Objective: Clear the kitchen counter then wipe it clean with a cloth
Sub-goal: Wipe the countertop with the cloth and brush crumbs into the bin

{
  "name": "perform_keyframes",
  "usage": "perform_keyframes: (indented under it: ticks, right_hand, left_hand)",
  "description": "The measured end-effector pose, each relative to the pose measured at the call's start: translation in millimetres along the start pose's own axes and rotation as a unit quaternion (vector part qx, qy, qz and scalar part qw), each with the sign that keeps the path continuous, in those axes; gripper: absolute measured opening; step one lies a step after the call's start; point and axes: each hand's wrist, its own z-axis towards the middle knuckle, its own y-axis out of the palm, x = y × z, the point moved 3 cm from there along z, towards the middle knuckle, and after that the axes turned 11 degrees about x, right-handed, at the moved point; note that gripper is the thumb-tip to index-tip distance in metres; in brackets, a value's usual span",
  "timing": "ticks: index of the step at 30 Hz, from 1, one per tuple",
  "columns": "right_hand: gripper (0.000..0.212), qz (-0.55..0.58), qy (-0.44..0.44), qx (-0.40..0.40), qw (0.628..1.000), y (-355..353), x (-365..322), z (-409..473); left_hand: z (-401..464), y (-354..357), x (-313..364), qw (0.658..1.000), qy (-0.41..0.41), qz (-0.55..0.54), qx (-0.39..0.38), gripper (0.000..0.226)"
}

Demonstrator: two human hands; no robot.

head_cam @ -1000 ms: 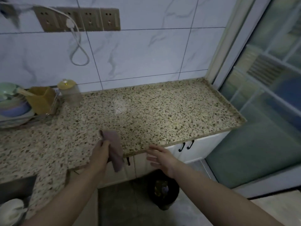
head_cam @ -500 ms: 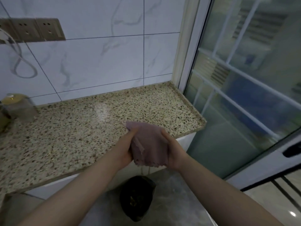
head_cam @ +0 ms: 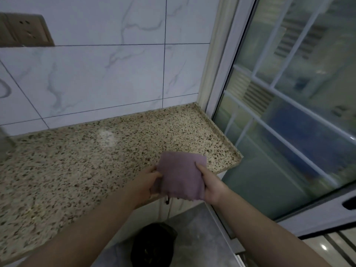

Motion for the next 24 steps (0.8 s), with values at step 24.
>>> perform_keyframes:
  ticks: [24]
  right_hand:
    - [0.05,-0.364,-0.339,0.112,0.86,44.6,-243.0,184.1]
  left_hand:
    - [149.3,-26.5,48.2,0.97,-0.131,-0.071,0.194,0.024]
